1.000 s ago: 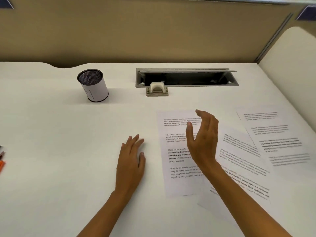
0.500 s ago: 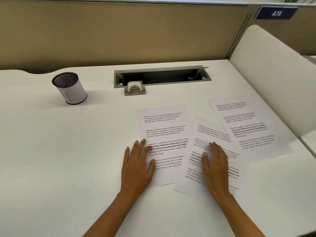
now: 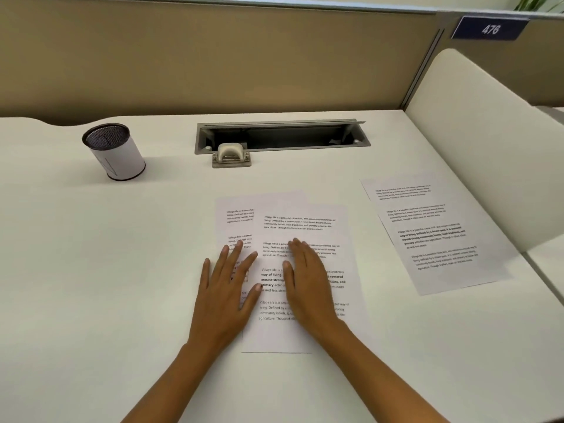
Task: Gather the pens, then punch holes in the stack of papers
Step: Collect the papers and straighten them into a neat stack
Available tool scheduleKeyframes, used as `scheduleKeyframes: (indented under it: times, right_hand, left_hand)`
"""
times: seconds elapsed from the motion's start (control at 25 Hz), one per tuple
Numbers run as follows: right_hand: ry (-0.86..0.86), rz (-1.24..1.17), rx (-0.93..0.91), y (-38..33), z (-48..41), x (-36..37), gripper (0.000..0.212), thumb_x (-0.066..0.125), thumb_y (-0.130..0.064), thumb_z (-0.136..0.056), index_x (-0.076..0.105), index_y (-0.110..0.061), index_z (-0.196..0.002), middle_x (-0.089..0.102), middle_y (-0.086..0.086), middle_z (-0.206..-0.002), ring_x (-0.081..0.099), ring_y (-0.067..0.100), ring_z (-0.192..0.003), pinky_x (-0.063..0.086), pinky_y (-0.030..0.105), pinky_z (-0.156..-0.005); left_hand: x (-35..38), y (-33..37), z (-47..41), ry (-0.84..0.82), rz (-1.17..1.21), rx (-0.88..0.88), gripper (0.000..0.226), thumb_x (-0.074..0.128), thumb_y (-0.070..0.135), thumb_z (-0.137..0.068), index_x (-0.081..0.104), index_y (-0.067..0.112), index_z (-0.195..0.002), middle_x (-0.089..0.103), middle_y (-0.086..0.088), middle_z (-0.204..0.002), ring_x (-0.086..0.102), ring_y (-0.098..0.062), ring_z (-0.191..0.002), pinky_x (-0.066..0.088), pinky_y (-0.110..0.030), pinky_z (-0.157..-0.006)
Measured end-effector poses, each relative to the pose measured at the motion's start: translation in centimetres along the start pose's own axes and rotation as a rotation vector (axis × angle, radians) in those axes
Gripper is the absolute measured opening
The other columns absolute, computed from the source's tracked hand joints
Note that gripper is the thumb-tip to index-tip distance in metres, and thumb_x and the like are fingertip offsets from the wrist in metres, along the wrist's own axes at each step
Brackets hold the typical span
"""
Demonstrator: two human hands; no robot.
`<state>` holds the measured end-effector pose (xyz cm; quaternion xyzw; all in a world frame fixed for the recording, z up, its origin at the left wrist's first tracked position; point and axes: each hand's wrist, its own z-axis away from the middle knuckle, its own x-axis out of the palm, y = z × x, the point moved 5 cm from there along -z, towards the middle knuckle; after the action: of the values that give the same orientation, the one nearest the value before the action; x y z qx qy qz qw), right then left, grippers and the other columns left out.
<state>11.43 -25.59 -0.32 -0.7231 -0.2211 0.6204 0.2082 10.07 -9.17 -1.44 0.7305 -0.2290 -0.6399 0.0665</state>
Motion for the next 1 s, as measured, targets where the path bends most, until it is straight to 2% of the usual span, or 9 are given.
scheduleKeyframes:
  times: [0.16,0.32,0.44,0.52,0.64,0.68,0.84,0.92,1.0]
  right_hand:
    - [0.167,0.02,0.027,4.4,-1.1,-4.6,0.04,0.048,-0.013,-0.097,0.05,-0.004,-0.136,0.052,0.012,-0.141,0.045,0.027,-0.133,0.029,0.036,-0.116]
    - [0.33,0.228,0.308,13.3,-1.1,-10.0,0.04,0.048,-0.005,-0.096,0.049,0.007,-0.134,0.048,0.024,-0.141,0.04,0.038,-0.135,0.027,0.046,-0.116]
    - [0.291,0.31,0.479,16.7,0.0,-11.5,0.046,0.042,-0.011,-0.099,0.038,0.007,-0.141,0.037,0.024,-0.15,0.03,0.038,-0.141,0.018,0.046,-0.119]
    - [0.264,0.317,0.454,15.9,0.6,-10.9,0.047,0.042,-0.012,-0.099,0.036,0.007,-0.142,0.035,0.024,-0.151,0.03,0.038,-0.141,0.019,0.046,-0.119]
    - [0.263,0.275,0.318,11.5,1.7,-8.8,0.04,0.05,-0.008,-0.096,0.05,0.008,-0.133,0.049,0.027,-0.14,0.046,0.042,-0.13,0.033,0.05,-0.111]
    - [0.229,0.258,0.279,9.9,2.0,-7.9,0.039,0.05,-0.009,-0.096,0.052,0.006,-0.132,0.051,0.024,-0.139,0.048,0.039,-0.129,0.034,0.048,-0.111]
    - [0.07,0.221,0.144,4.8,3.2,-4.8,0.042,0.041,-0.023,-0.101,0.048,-0.008,-0.139,0.046,0.008,-0.147,0.041,0.024,-0.135,0.023,0.033,-0.116]
    - [0.054,0.185,0.072,3.5,3.4,-4.6,0.04,0.038,-0.026,-0.1,0.053,-0.012,-0.135,0.054,0.003,-0.14,0.048,0.021,-0.127,0.021,0.028,-0.111]
    - [0.107,0.108,0.073,3.9,2.9,-5.5,0.037,0.04,-0.024,-0.097,0.059,-0.012,-0.127,0.062,0.003,-0.129,0.054,0.023,-0.119,0.026,0.029,-0.107]
  left_hand:
    - [0.4,-0.1,0.0,-0.039,-0.102,0.0,0.061,0.024,0.059,-0.092,0.023,0.036,-0.149,0.01,0.008,-0.16,0.005,-0.015,-0.148,0.008,-0.046,-0.12]
    - [0.7,-0.3,0.1,-0.06,-0.12,-0.018,0.061,0.019,0.06,-0.091,0.021,0.038,-0.148,0.012,0.01,-0.16,0.006,-0.012,-0.148,0.007,-0.043,-0.12]
    - [0.6,-0.2,0.1,-0.059,-0.113,-0.02,0.061,0.019,0.059,-0.091,0.022,0.038,-0.148,0.012,0.01,-0.16,0.006,-0.012,-0.148,0.007,-0.044,-0.12]
    - [0.5,-0.1,0.1,-0.055,-0.11,-0.018,0.061,0.02,0.059,-0.091,0.023,0.037,-0.148,0.013,0.009,-0.16,0.008,-0.013,-0.148,0.008,-0.044,-0.12]
    - [0.4,0.0,0.1,-0.052,-0.11,-0.018,0.061,0.021,0.059,-0.091,0.023,0.037,-0.148,0.014,0.009,-0.159,0.008,-0.013,-0.148,0.008,-0.043,-0.12]
    - [0.4,0.0,0.1,-0.052,-0.112,-0.018,0.061,0.02,0.059,-0.091,0.023,0.037,-0.148,0.013,0.01,-0.159,0.008,-0.013,-0.148,0.007,-0.043,-0.12]
    - [0.4,0.0,0.1,-0.052,-0.093,-0.016,0.062,0.02,0.059,-0.091,0.023,0.036,-0.148,0.012,0.01,-0.159,0.007,-0.012,-0.148,0.006,-0.043,-0.121]
    - [0.3,0.0,0.2,-0.048,-0.08,-0.013,0.062,0.02,0.059,-0.091,0.022,0.035,-0.148,0.012,0.01,-0.159,0.006,-0.012,-0.148,0.006,-0.043,-0.121]
    - [0.3,-0.1,0.2,-0.039,-0.058,-0.017,0.062,0.022,0.057,-0.091,0.023,0.034,-0.149,0.012,0.011,-0.159,0.007,-0.011,-0.148,0.005,-0.042,-0.121]
